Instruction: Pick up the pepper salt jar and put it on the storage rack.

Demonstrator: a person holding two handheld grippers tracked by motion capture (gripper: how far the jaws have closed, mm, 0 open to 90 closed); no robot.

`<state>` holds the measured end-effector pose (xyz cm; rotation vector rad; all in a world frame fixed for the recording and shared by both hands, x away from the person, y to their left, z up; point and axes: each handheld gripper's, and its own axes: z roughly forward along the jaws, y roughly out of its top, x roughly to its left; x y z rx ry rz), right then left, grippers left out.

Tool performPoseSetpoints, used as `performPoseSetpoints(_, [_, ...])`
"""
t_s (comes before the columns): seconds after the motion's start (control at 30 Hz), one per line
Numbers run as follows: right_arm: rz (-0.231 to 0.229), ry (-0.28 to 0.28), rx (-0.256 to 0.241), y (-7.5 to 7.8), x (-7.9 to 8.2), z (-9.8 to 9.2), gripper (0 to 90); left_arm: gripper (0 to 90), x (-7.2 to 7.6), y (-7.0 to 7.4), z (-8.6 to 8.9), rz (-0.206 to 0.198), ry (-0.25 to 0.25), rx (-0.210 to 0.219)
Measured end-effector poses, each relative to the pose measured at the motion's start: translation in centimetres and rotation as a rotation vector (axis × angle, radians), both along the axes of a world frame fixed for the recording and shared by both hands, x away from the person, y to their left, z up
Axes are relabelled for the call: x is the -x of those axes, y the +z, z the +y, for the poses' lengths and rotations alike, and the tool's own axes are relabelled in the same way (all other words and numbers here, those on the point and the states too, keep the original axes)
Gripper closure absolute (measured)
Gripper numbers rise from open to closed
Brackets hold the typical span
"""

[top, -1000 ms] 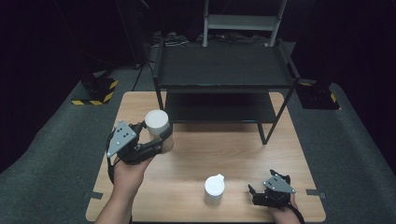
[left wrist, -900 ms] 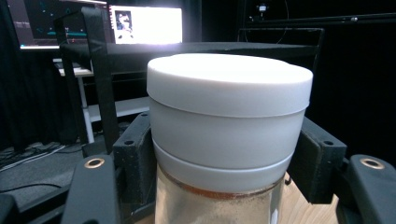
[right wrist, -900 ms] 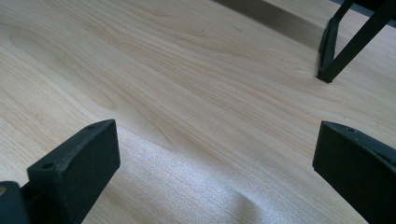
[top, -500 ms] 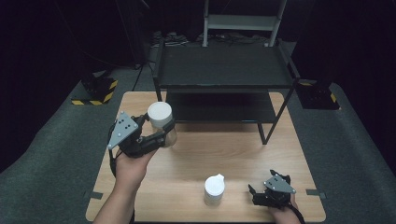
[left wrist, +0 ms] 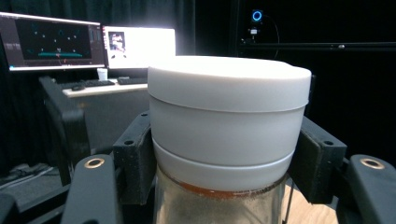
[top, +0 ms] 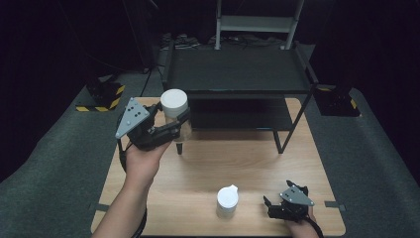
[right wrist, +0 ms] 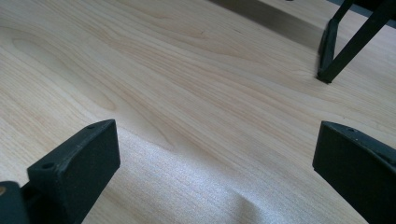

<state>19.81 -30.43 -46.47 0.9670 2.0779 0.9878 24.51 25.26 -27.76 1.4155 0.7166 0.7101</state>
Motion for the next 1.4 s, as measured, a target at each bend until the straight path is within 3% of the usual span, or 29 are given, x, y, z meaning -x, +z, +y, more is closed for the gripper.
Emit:
performPoseSetpoints(0.43, [0.001, 0.002, -0.004, 0.0, 0.0, -0.1, 0.0, 34.1, -1.7, 3.3, -1.4, -0.031, 0.009, -0.013])
performPoseSetpoints(0.57, [0.0, 0.004, -0.003, 0.0, 0.0, -0.1, 0.0, 34.1, -2.7, 4.2, -1.7, -0.024, 0.006, 0.01])
performPoseSetpoints(0.97, [-0.002, 0.005, -0.011, -0.1, 0.0, -0.2, 0.0, 34.1, -4.8, 6.8, -3.0, -0.044, 0.039, -0.01])
performPoseSetpoints(1.4, [-0.002, 0.008, -0.018, -0.1, 0.1, -0.3, 0.0, 33.9, -7.5, 7.5, -4.6, -0.047, 0.074, -0.005])
